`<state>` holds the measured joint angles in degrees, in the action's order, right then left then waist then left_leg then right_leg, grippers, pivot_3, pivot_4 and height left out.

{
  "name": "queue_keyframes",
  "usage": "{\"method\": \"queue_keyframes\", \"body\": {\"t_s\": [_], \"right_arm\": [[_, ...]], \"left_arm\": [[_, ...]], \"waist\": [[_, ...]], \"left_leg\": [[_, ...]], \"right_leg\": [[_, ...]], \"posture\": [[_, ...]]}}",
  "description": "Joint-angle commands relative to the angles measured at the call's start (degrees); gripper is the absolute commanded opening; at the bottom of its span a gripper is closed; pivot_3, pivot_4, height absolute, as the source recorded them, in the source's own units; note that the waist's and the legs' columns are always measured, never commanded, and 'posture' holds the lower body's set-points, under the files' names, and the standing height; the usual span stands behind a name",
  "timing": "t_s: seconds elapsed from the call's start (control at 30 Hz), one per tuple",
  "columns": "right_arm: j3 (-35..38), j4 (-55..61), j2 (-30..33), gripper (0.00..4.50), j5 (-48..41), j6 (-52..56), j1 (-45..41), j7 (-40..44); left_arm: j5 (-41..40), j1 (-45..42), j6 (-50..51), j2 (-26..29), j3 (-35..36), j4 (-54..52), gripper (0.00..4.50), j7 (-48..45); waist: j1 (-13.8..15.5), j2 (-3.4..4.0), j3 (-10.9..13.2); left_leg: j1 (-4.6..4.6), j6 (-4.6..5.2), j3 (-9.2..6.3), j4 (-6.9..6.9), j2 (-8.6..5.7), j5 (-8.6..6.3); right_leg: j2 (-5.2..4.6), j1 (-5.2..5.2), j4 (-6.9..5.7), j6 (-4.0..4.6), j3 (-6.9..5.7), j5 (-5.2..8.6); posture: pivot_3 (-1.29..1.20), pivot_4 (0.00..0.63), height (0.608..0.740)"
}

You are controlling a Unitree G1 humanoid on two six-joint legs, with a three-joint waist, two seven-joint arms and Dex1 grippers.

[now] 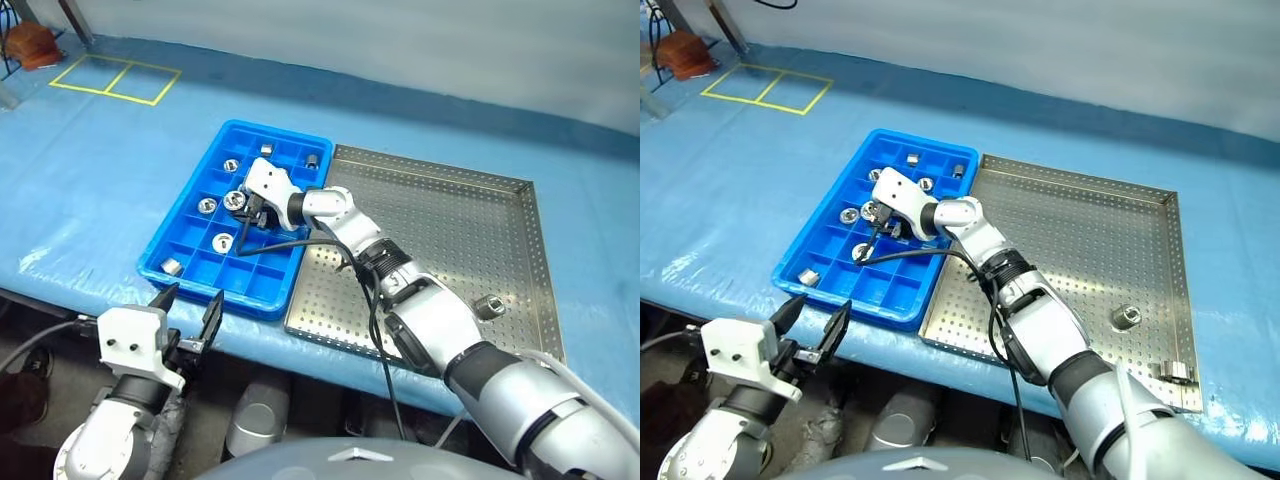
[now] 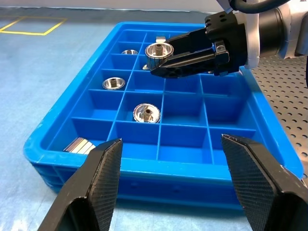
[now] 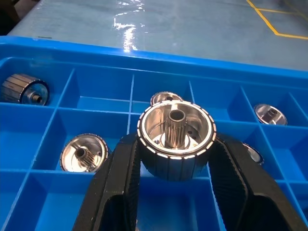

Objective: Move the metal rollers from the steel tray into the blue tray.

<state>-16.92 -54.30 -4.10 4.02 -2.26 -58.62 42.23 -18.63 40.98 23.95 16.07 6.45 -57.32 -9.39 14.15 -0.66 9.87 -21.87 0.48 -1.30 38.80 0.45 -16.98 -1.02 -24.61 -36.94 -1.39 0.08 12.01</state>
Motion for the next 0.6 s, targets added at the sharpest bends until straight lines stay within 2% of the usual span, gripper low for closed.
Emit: {"method": "queue_keyframes", "body": {"t_s": [0.03,0.23,0.3,0.43,0.6], "right_arm": [[0.3,3.6,0.4,1.74,0.2,0.4,1.2,0.5],[0.1,5.7,1.3,1.74,0.2,3.1,3.0,2.3],[0.0,6.9,1.4,2.46,0.2,4.0,3.7,2.9],[1.0,9.7,1.1,3.58,-0.8,4.2,4.7,2.5],[3.1,16.2,1.5,3.58,-2.4,5.3,6.4,0.1]], "left_arm": [[-0.3,-0.4,0.3,0.4,0.8,-1.7,3.59,-0.5],[-0.3,-1.0,1.0,0.4,1.4,-1.7,3.59,-1.0],[-0.4,-1.1,1.2,0.5,1.7,-1.7,3.59,-1.1],[-0.5,-1.7,1.5,0.6,1.9,-1.6,3.59,-1.3],[-0.7,-3.3,2.4,1.0,1.6,-1.3,3.59,-1.8]], "waist": [[-0.6,0.00,0.0],[-2.2,0.00,0.0],[-2.7,0.00,0.0],[-3.5,0.00,0.0],[-4.5,0.00,0.0]], "left_leg": [[0.00,-0.01,-0.01,0.00,0.00,0.00],[0.00,-0.07,-0.07,0.00,0.00,0.04],[0.04,-0.07,-0.11,0.00,0.00,0.04],[0.07,-0.08,-0.18,0.00,0.00,0.05],[0.07,-0.12,-0.30,0.00,-0.01,0.08]], "right_leg": [[0.00,0.01,0.00,0.00,0.00,0.00],[-0.01,0.02,-0.03,0.01,-0.03,-0.01],[-0.01,0.06,-0.04,0.01,-0.04,-0.01],[-0.01,0.08,-0.05,0.01,-0.05,-0.01],[-0.02,0.08,-0.08,0.01,-0.05,-0.01]], "posture": [[0.42,0.150,0.740],[0.41,0.150,0.740],[0.41,0.150,0.740],[0.41,0.150,0.740],[0.39,0.150,0.740]]}}
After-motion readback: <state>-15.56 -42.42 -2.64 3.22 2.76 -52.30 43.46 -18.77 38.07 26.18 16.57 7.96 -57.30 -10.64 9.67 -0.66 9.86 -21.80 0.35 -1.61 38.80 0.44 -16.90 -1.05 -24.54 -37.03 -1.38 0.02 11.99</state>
